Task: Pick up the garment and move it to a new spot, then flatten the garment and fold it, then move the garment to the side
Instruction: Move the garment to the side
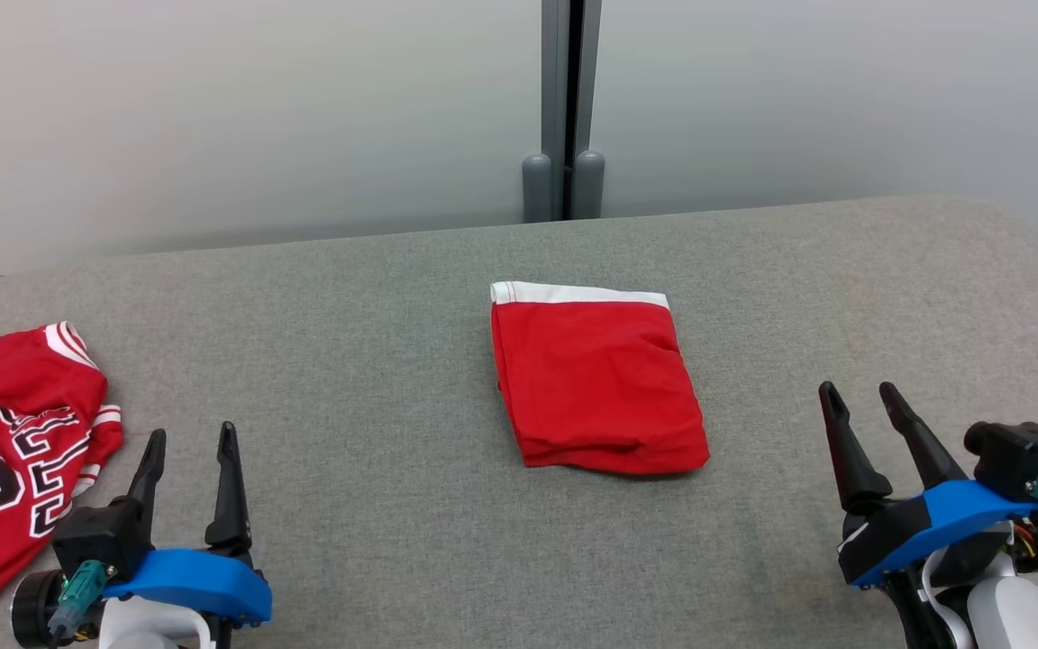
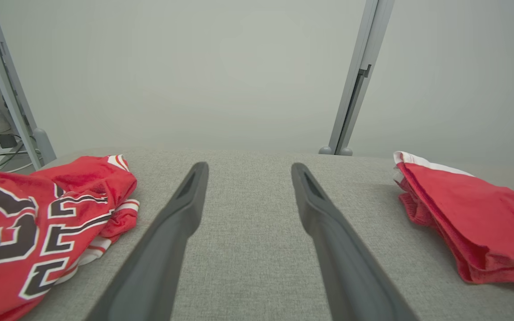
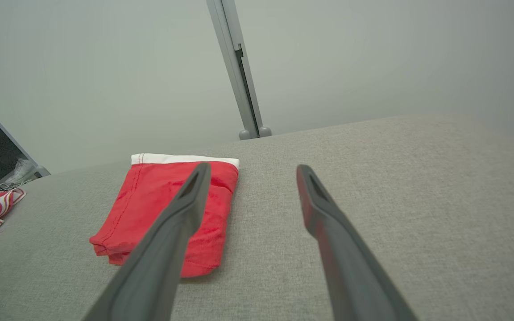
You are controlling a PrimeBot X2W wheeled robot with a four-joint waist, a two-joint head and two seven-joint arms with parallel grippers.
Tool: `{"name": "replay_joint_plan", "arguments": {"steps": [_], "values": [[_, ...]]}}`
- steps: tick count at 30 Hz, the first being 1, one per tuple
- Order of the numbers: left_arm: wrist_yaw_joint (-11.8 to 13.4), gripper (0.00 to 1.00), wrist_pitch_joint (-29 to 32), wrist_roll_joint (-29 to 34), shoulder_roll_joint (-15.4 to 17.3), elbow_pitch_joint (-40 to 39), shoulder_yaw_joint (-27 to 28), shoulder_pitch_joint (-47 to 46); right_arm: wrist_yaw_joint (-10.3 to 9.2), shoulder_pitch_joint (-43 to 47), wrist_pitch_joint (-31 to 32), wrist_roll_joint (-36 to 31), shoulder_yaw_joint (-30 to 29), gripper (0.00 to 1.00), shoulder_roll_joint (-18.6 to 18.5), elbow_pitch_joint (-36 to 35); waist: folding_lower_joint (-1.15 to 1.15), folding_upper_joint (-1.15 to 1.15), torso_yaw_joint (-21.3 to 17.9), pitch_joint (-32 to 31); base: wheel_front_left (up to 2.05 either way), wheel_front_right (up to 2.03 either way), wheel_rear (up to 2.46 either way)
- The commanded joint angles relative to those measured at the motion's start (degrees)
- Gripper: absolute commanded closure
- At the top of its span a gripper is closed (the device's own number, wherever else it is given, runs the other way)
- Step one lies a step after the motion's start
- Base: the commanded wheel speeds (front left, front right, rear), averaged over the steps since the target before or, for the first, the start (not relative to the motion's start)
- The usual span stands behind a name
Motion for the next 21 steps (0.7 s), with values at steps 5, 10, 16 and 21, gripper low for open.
{"name": "replay_joint_plan", "arguments": {"steps": [5, 10, 16, 21], "values": [[0.01, 0.00, -0.27, -0.15, 0.05, -0.55, 0.18, -0.37, 0.03, 0.30, 1.16, 0.30, 0.26, 0.00, 0.21, 0.46, 0.00, 0.00, 0.18, 0.68, 0.00, 0.00, 0.00], [0.06, 0.00, -0.27, 0.01, 0.04, -1.42, 0.33, -1.06, 0.03, -2.03, 3.49, -0.13, 0.93, 0.00, 0.12, 0.29, 0.00, 0.00, 0.53, 2.18, 0.00, 0.00, 0.00], [-0.22, 0.00, -0.27, 0.56, -0.35, -3.08, -0.18, -3.30, 0.03, -9.06, 12.22, -0.09, 0.43, 0.00, 0.63, 1.66, 0.00, 0.00, 2.30, 6.31, 0.00, 0.00, 0.00], [-0.53, 0.00, -0.27, 0.62, -1.15, -4.69, -0.83, -5.54, 0.03, -16.90, 21.55, -1.22, -1.98, 0.00, 1.83, 7.27, 0.00, 0.00, 4.95, 9.96, 0.00, 0.00, 0.00]]}}
